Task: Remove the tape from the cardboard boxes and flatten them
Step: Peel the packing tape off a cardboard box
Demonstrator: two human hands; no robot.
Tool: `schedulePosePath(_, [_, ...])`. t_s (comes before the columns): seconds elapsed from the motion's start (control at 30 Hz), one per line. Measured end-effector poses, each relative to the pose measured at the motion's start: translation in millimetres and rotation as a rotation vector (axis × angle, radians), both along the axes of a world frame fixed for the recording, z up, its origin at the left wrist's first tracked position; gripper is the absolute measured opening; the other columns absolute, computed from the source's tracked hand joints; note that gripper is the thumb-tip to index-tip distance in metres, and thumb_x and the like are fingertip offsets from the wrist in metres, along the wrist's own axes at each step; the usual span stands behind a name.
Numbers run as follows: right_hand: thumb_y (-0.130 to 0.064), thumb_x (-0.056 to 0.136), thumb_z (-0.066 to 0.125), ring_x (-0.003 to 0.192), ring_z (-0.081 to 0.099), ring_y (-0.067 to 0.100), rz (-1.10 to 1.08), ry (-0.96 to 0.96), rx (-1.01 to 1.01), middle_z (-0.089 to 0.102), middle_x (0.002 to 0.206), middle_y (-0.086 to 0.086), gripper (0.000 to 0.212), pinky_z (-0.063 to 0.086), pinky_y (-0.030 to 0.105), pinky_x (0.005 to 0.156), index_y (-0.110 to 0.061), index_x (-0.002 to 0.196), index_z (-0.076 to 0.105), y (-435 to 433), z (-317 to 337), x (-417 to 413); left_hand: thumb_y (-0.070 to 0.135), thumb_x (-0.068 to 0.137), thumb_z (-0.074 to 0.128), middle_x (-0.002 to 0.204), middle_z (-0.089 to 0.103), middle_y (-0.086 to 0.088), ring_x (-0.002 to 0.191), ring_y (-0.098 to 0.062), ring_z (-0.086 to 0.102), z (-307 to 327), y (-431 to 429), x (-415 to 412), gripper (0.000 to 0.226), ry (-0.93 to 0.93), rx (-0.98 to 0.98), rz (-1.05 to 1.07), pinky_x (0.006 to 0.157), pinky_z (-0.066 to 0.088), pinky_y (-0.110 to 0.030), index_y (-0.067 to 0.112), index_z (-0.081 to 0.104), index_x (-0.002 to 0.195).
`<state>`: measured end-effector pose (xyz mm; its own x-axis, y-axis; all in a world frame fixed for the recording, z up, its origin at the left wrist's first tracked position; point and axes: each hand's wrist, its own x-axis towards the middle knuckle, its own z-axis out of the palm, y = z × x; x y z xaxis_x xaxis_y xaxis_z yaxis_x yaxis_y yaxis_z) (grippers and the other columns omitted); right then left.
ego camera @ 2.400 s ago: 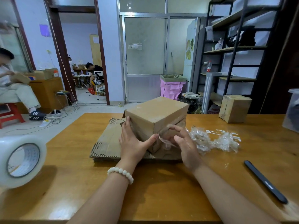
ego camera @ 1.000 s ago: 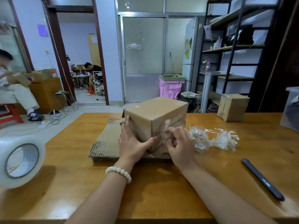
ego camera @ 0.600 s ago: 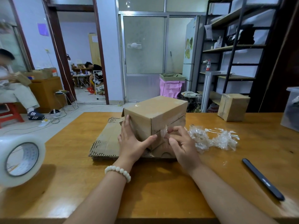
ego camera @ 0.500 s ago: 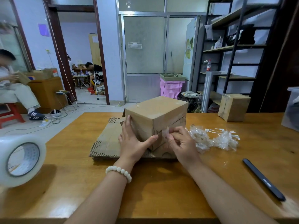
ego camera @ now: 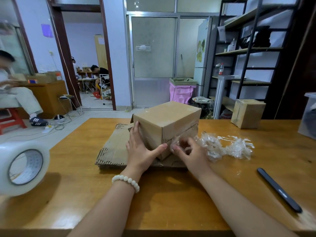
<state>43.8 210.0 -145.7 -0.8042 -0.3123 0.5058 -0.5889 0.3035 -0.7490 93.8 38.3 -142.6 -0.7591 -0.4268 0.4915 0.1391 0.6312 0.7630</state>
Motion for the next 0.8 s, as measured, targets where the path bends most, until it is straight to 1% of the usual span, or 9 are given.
schedulePosePath(0.13, [-0.032, 0.085, 0.068, 0.078, 0.050, 0.000, -0.023, 0.133, 0.003, 0.053, 0.087, -0.004, 0.018, 0.042, 0.009, 0.066, -0.017, 0.085, 0.057, -0.5, -1.4, -3.1, 0.086, 0.048, 0.051, 0.162, 0.009, -0.002, 0.147, -0.025, 0.013, -0.8, 0.7, -0.3, 0.130, -0.016, -0.033, -0.019, 0.119, 0.007, -0.055, 0.032, -0.004, 0.153])
schedulePosePath(0.2, [-0.036, 0.085, 0.067, 0.081, 0.051, -0.003, -0.018, 0.123, 0.003, 0.054, 0.088, -0.005, 0.019, 0.043, 0.010, 0.068, -0.019, 0.085, 0.058, 0.8, -1.3, -3.7, 0.091, 0.046, 0.049, 0.162, 0.010, -0.002, 0.147, -0.025, 0.013, -0.9, 0.9, -1.0, 0.133, -0.015, -0.037, -0.009, 0.119, 0.006, -0.056, 0.031, -0.003, 0.153])
schedulePosePath(0.27, [-0.049, 0.084, 0.063, 0.082, 0.055, 0.000, 0.021, 0.061, -0.037, 0.058, 0.088, -0.005, 0.025, 0.049, 0.019, 0.072, -0.025, 0.085, 0.057, 2.2, -2.5, -3.8, 0.092, 0.047, 0.047, 0.161, 0.012, -0.003, 0.147, -0.026, 0.015, -0.5, 1.3, -1.6, 0.132, -0.008, -0.017, 0.009, 0.118, 0.008, -0.056, 0.030, -0.001, 0.153])
schedulePosePath(0.33, [-0.063, 0.080, 0.057, 0.084, 0.062, 0.012, 0.050, 0.006, -0.097, 0.062, 0.087, -0.002, 0.036, 0.055, 0.036, 0.074, -0.027, 0.086, 0.056, 4.0, -3.4, -3.9, 0.088, 0.050, 0.047, 0.160, 0.015, -0.003, 0.145, -0.027, 0.018, -0.1, 2.7, -2.3, 0.127, -0.002, -0.008, 0.036, 0.118, 0.011, -0.057, 0.030, 0.001, 0.153])
schedulePosePath(0.4, [-0.060, 0.080, 0.059, 0.079, 0.061, 0.018, 0.035, -0.001, -0.105, 0.060, 0.081, 0.001, 0.038, 0.054, 0.043, 0.071, -0.023, 0.084, 0.052, 4.6, -3.6, -4.4, 0.087, 0.049, 0.048, 0.159, 0.017, -0.004, 0.144, -0.027, 0.019, 0.3, 3.7, -2.8, 0.127, 0.002, -0.013, 0.062, 0.118, 0.012, -0.055, 0.029, 0.003, 0.153])
schedulePosePath(0.5, [-0.028, 0.085, 0.067, 0.070, 0.050, 0.016, -0.033, 0.100, -0.046, 0.051, 0.077, 0.002, 0.024, 0.050, 0.037, 0.065, -0.019, 0.079, 0.046, 1.8, -2.7, -3.9, 0.087, 0.048, 0.048, 0.159, 0.017, -0.005, 0.145, -0.026, 0.019, -0.3, 3.6, -3.7, 0.129, 0.006, -0.026, 0.075, 0.119, 0.011, -0.053, 0.027, 0.005, 0.153])
schedulePosePath(0.63, [0.001, 0.081, 0.066, 0.068, 0.039, 0.004, -0.066, 0.318, -0.065, 0.038, 0.077, -0.006, 0.030, 0.040, 0.015, 0.062, -0.013, 0.074, 0.040, -3.1, 0.7, -0.1, 0.087, 0.049, 0.048, 0.158, 0.020, -0.005, 0.145, -0.024, 0.020, -1.2, 3.4, -4.2, 0.128, 0.017, -0.029, 0.089, 0.119, 0.009, -0.052, 0.026, 0.007, 0.154])
schedulePosePath(0.73, [0.003, 0.074, 0.061, 0.077, 0.042, 0.000, 0.001, 0.442, 0.007, 0.040, 0.082, -0.009, 0.020, 0.041, 0.012, 0.066, -0.012, 0.078, 0.048, -0.4, 0.3, 1.9, 0.086, 0.049, 0.049, 0.158, 0.020, -0.005, 0.144, -0.025, 0.021, -1.4, 3.5, -3.8, 0.128, 0.013, -0.028, 0.088, 0.119, 0.011, -0.053, 0.026, 0.007, 0.154])
schedulePosePath(0.8, [-0.001, 0.073, 0.056, 0.086, 0.045, 0.000, 0.072, 0.428, 0.051, 0.044, 0.089, -0.007, 0.016, 0.043, 0.012, 0.071, -0.006, 0.088, 0.061, 2.8, 0.1, 3.6, 0.086, 0.049, 0.049, 0.158, 0.020, -0.005, 0.144, -0.026, 0.021, -0.9, 4.0, -3.3, 0.128, 0.008, -0.022, 0.086, 0.119, 0.012, -0.052, 0.027, 0.007, 0.154])
